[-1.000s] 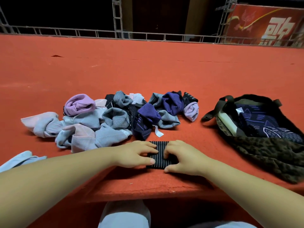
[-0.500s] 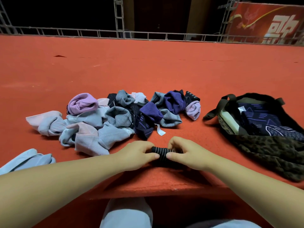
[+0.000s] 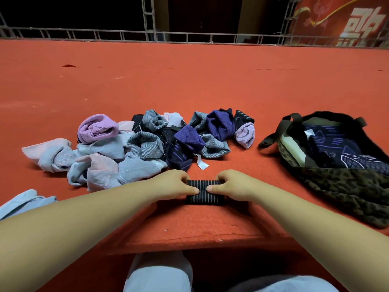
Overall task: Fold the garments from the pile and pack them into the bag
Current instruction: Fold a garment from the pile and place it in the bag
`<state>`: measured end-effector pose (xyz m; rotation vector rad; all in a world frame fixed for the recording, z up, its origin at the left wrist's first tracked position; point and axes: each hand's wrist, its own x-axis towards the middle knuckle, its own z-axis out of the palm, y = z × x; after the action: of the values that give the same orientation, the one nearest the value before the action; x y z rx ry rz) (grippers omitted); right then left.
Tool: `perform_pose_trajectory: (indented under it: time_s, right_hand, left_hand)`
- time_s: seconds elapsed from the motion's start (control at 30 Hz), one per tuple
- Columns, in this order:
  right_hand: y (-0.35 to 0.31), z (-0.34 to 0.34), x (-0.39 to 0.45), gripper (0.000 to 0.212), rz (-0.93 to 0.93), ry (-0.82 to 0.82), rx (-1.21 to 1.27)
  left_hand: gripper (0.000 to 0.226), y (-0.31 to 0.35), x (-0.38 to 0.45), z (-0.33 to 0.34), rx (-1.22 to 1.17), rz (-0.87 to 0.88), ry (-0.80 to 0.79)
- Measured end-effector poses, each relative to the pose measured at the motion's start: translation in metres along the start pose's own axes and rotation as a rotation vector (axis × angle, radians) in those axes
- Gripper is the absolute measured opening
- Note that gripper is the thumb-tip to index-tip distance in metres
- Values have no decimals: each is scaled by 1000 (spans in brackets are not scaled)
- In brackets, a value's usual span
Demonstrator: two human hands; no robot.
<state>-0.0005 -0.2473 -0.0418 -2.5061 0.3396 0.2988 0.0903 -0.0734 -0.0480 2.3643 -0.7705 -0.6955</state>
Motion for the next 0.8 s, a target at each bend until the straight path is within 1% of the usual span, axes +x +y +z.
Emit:
perform_pose_trajectory:
  time_s: [0.1, 0.13, 0.2, 0.27, 0.3, 0.37, 0.43, 0.5, 0.6, 0.67, 0.73, 0.8]
  right_hand:
    - [1, -3, -3, 26, -28, -73, 52]
    - [3, -5, -6, 24, -38, -85, 129]
    - [8, -9, -10, 18, -37, -69, 405]
    - [15, -14, -16, 14, 1, -5, 680]
    - [19, -17, -19, 13, 22, 41, 770]
    - [27, -27, -26, 13, 54, 141, 927]
    - [38, -42, -35, 16, 95, 258, 1041]
    - [53, -61, -45, 17, 142, 388, 1072]
    - [83, -89, -62, 13, 173, 569, 1054]
    - [101, -106, -75, 17, 185, 664, 964]
    - [115, -123, -87, 27, 180, 705, 840]
    - [135, -142, -97, 30, 181, 685, 793]
  left_hand:
    - [18, 7, -4, -2, -30, 1, -64]
    - [17, 9, -4, -2, -79, 12, -64]
    - [14, 16, -3, -1, -267, 41, -83]
    - [11, 29, 1, 4, -459, 79, -115]
    - [10, 35, 5, 8, -503, 95, -97]
    - [17, 53, 15, 16, -524, 135, -31]
    - [18, 78, 27, 25, -535, 192, 6]
    - [16, 109, 40, 36, -552, 236, 11]
    - [15, 155, 57, 55, -594, 295, -11]
    - [19, 180, 68, 67, -605, 314, -26]
    - [15, 198, 76, 77, -640, 325, -38]
    - [11, 220, 85, 91, -677, 339, -75]
